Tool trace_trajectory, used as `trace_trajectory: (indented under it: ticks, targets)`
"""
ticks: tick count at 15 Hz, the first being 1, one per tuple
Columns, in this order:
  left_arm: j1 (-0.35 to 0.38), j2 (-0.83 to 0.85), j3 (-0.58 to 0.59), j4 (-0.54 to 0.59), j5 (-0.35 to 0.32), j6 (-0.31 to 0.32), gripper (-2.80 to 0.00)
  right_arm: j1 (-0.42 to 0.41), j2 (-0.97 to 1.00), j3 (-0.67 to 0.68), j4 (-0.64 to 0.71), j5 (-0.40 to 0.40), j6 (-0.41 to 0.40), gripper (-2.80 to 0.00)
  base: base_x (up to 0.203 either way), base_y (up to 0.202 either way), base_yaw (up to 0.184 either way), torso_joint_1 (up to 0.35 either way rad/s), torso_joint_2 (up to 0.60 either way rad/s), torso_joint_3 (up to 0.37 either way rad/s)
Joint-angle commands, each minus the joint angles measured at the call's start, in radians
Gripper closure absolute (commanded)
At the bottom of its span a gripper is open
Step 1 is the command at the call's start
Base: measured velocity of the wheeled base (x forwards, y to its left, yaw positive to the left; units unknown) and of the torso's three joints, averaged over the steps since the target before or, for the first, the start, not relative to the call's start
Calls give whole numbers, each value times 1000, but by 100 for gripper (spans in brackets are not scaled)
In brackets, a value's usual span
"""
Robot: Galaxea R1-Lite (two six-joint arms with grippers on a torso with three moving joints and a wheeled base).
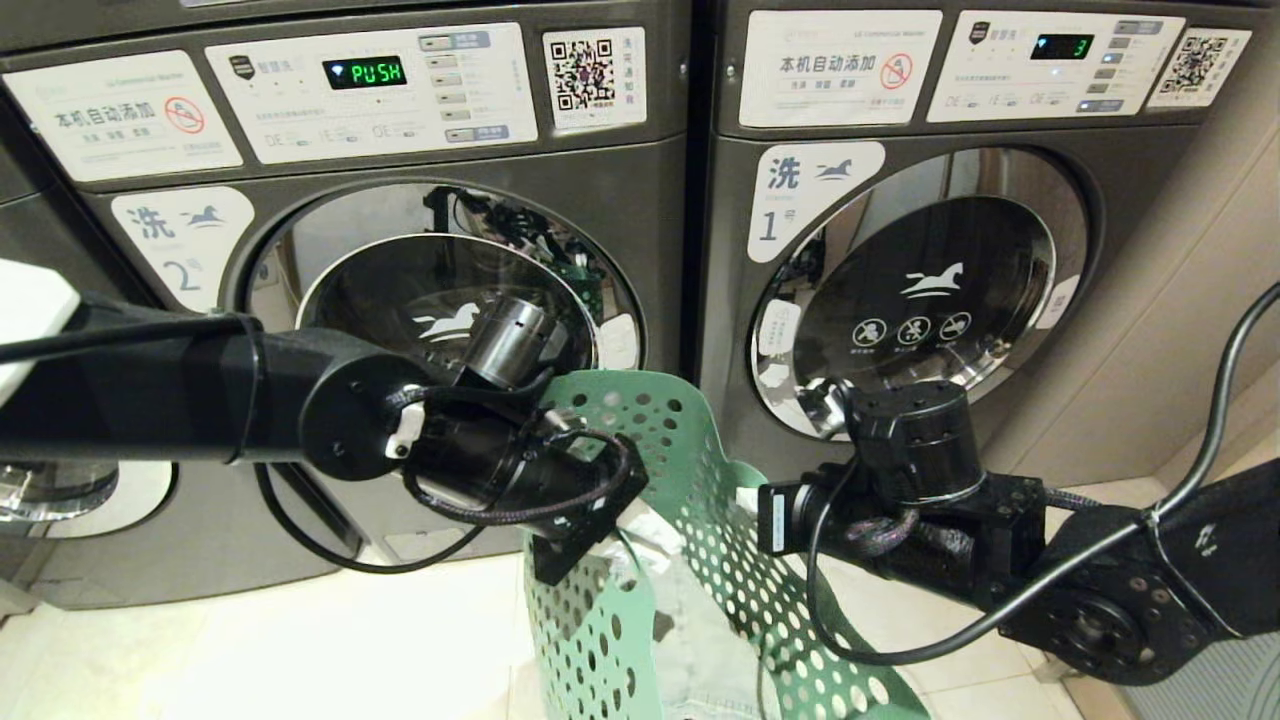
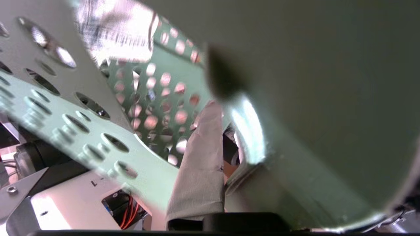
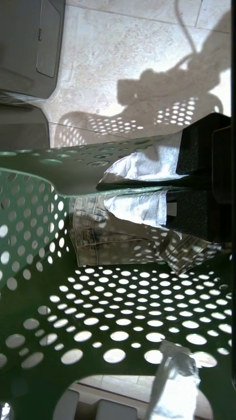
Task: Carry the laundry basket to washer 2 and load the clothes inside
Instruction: Pick up the clothes basket and put it beside the washing machine
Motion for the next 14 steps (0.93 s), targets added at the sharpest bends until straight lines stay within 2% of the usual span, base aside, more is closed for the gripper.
trace_trajectory:
  ticks: [1, 4, 8, 14]
  targets:
    - [1, 7, 1, 1, -4, -7, 0, 1, 11, -5, -2, 0, 1, 0, 0, 0, 0, 0, 0, 0]
    - [1, 11, -1, 1, -6, -5, 0, 1, 13, -10, -2, 0, 1, 0, 0, 0, 0, 0, 0, 0]
    - [2, 19, -7, 1, -22, -3, 0, -1, 15, -12, -3, -1, 0, 0, 0, 0, 0, 2, 2, -142]
    - [1, 102, -162, 7, -24, 23, 0, -37, 10, -42, -7, -9, -75, 0, 0, 0, 0, 4, 0, -196]
